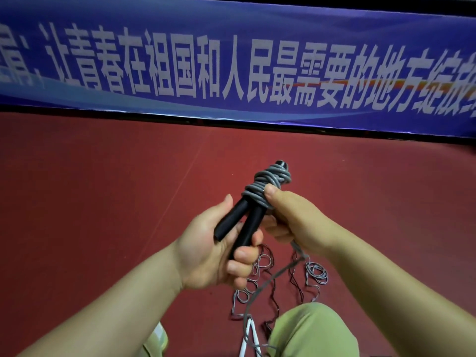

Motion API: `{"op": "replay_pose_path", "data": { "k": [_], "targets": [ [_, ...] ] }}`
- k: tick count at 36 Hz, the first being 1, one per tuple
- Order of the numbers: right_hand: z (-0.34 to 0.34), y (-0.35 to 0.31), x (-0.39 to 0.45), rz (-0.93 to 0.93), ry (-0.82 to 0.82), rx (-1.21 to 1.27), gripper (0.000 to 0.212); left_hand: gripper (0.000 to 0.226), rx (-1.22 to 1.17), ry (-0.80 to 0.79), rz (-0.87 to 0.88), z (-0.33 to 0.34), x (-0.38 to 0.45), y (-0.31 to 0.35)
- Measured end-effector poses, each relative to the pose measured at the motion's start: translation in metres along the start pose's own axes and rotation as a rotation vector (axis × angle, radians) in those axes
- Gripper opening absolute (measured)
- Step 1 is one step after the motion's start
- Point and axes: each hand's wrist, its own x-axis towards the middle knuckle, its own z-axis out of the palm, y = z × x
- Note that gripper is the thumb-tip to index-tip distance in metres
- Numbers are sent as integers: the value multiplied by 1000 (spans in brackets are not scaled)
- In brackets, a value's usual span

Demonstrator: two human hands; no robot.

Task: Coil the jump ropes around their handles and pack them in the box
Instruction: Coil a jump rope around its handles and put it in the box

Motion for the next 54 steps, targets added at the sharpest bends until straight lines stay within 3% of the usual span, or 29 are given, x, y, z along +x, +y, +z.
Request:
{"op": "replay_pose_path", "data": {
  "k": [7, 13, 17, 21, 30, 35, 38, 43, 47, 51, 54],
  "targets": [
    [3, -3, 0, 37, 36, -88, 47, 68, 179, 165, 57, 0, -2, 4],
    [1, 1, 4, 75, 98, -351, 60, 68, 577, 482, 187, -9, 1, 7],
    [3, 6, 8, 105, 117, -426, 76, 66, 655, 568, 197, -9, 3, 7],
    [6, 8, 10, 158, 139, -442, 70, 63, 767, 646, 225, -10, 9, 6],
    [5, 8, 6, 367, 129, -353, 68, 55, 1612, 810, 149, -18, 7, 5],
    [1, 1, 8, 348, 161, -373, 62, 46, 1845, 836, 203, -20, 8, 6],
    [0, 2, 7, 310, 179, -260, 63, 47, 1933, 843, 259, -19, 6, 8],
    [0, 7, 8, 262, 204, -122, 61, 51, 1968, 847, 291, -18, 5, 11],
    [4, 12, 12, 280, 244, -42, 54, 50, 1856, 818, 268, -16, 4, 11],
    [4, 13, 4, 162, 227, -10, 43, 52, 1563, 739, 196, -15, -1, 14],
    [6, 16, 3, 90, 231, -14, 37, 59, 1204, 570, 202, -17, 0, 14]
  ]
}}
